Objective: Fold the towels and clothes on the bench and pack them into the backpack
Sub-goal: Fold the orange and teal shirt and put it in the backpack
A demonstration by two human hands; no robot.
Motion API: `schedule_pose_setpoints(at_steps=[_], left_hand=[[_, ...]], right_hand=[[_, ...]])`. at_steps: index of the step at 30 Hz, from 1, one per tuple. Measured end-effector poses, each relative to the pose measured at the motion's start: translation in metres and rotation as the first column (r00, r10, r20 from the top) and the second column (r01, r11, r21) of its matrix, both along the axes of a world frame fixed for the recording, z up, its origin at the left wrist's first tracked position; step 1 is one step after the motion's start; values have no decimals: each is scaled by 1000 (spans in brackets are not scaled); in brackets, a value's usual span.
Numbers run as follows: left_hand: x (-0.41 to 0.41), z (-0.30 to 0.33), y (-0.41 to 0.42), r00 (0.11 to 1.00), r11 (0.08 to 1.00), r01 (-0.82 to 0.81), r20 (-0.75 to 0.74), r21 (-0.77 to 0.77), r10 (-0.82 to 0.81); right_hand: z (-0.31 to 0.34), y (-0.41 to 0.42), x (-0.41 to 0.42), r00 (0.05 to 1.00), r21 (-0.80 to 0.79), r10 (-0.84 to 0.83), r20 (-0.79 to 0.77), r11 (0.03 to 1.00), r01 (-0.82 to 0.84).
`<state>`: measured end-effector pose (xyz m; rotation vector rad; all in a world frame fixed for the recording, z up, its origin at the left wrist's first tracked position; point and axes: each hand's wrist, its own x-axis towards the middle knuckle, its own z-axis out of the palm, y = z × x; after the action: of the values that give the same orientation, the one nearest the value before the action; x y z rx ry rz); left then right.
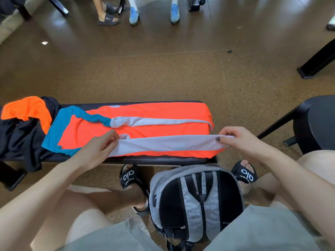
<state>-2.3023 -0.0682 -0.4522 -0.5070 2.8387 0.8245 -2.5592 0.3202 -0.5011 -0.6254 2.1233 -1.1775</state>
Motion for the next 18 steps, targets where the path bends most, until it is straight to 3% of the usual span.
schedule_pose_setpoints(at_steps=[8, 14, 18], left_hand=[[-10, -16, -12, 999, 999, -44, -4, -4, 44], [-27, -32, -21, 997, 983, -76, 2, -165, 78], [-36, -36, -21, 998, 968, 0, 61, -249, 15]], right_hand=[[-6, -12, -6, 989, -22, -86, 119, 996, 90], [-16, -24, -18, 978, 23, -142, 151, 990, 140], [-16, -28, -21, 966, 54, -157, 207, 987, 149]])
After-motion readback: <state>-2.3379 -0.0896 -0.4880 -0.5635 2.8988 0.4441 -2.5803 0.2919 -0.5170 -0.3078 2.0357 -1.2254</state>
